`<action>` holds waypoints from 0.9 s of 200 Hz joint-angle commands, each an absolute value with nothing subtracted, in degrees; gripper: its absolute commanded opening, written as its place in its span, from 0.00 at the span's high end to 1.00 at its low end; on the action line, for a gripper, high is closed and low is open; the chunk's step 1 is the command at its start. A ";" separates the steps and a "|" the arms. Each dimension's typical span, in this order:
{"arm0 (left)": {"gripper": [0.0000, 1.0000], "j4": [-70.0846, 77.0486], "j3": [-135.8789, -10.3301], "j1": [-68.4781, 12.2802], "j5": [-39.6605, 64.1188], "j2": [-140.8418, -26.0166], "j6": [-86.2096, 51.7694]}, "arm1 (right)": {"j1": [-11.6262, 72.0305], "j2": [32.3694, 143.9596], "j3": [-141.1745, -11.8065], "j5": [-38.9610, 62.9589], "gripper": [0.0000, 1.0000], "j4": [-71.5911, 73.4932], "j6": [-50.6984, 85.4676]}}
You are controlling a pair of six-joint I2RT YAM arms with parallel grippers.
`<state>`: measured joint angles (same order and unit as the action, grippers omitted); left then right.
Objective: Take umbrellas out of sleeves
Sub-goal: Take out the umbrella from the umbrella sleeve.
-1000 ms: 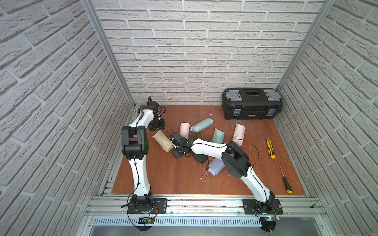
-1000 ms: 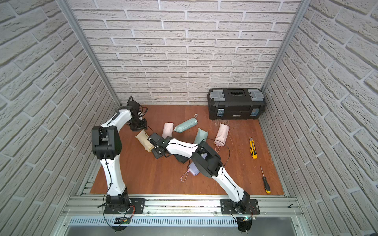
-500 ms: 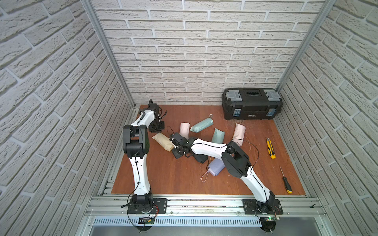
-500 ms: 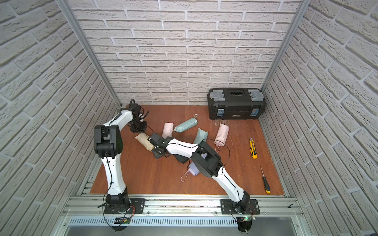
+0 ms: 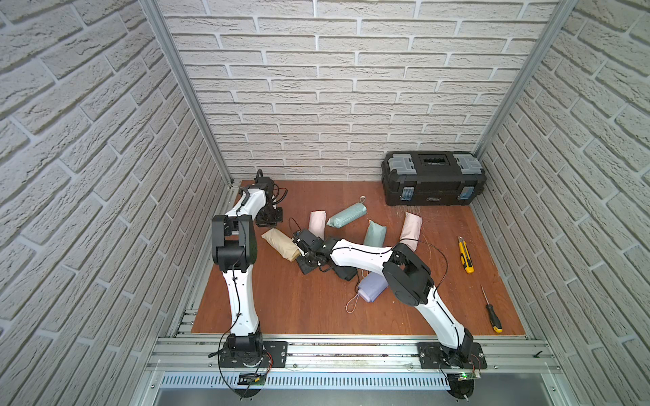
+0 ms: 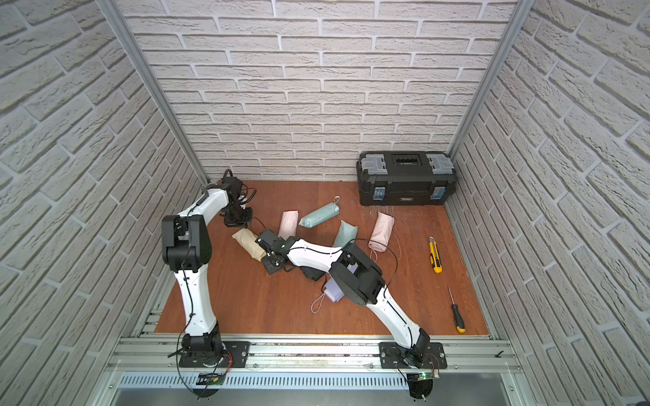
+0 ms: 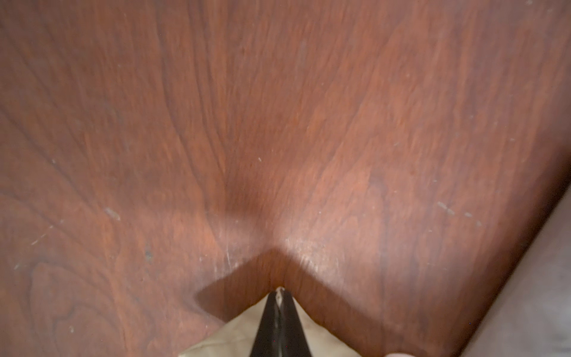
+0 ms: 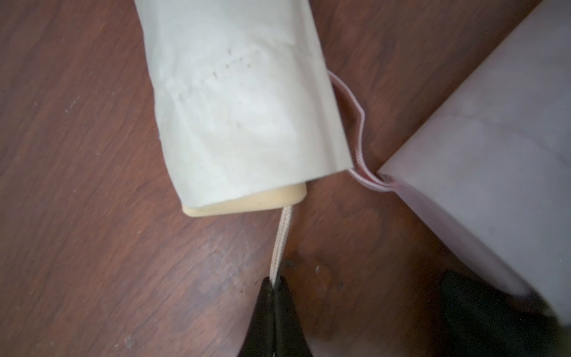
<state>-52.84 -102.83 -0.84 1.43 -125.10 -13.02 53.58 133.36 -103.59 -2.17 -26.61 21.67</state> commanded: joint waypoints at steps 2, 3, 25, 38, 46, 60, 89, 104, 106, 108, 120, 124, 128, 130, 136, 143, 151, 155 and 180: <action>1.00 -53.97 -104.37 0.02 0.17 -123.40 -11.68 | 54.31 131.44 -101.13 0.15 0.97 -28.65 22.60; 1.00 -53.97 -104.35 0.05 0.17 -123.31 -11.68 | 54.27 131.42 -101.06 0.21 0.97 -28.61 22.59; 1.00 -54.14 -104.73 0.45 0.18 -123.25 -11.57 | 54.49 130.97 -100.39 1.29 0.97 -28.37 22.63; 1.00 -54.31 -104.94 0.80 0.18 -123.38 -11.49 | 54.81 130.83 -100.23 1.76 0.97 -28.30 22.68; 1.00 -54.40 -105.13 0.87 0.09 -123.47 -11.50 | 54.90 130.70 -100.13 2.08 0.97 -28.31 22.68; 1.00 -54.40 -105.51 1.14 0.02 -123.49 -11.59 | 55.16 130.52 -100.00 2.53 0.97 -28.31 22.76; 1.00 -55.00 -107.15 1.26 -0.53 -124.11 -11.63 | 55.79 130.00 -99.93 3.32 0.97 -28.30 22.83; 1.00 -55.44 -108.35 1.25 -0.85 -124.51 -11.57 | 56.11 129.75 -99.90 3.60 0.97 -28.40 22.91; 1.00 -55.52 -108.47 1.24 -0.89 -124.60 -11.57 | 56.08 129.80 -99.88 3.65 0.97 -28.39 22.86; 1.00 -55.63 -108.64 1.23 -0.95 -124.60 -11.57 | 56.12 129.81 -99.85 3.68 0.97 -28.39 22.90; 1.00 -56.09 -109.72 1.23 -1.04 -125.05 -11.43 | 56.28 129.53 -99.92 3.69 0.97 -28.53 22.85; 1.00 -56.23 -110.14 1.23 -1.05 -125.30 -11.40 | 56.28 129.47 -99.85 3.69 0.97 -28.48 22.84; 1.00 -56.48 -110.47 1.24 -1.05 -125.47 -11.35 | 56.38 129.30 -99.90 3.70 0.97 -28.48 22.86; 1.00 -56.57 -110.67 1.23 -1.08 -125.56 -11.34 | 56.37 129.29 -99.92 3.69 0.97 -28.48 22.85; 1.00 -56.84 -111.25 1.27 -1.10 -125.84 -11.30 | 56.40 129.21 -99.92 3.76 0.97 -28.49 22.85; 1.00 -57.03 -111.80 1.25 -1.14 -126.16 -11.26 | 56.34 129.26 -99.95 3.78 0.97 -28.43 22.86; 1.00 -57.25 -112.39 1.23 -1.21 -126.49 -11.25 | 56.39 129.20 -99.93 3.87 0.97 -28.43 22.77; 1.00 -57.37 -112.72 1.25 -1.12 -126.64 -11.36 | 56.36 129.28 -100.05 3.87 0.97 -28.39 22.75; 1.00 -58.39 -115.03 1.10 -1.19 -127.85 -11.25 | 56.35 130.15 -101.05 3.99 0.97 -28.72 22.77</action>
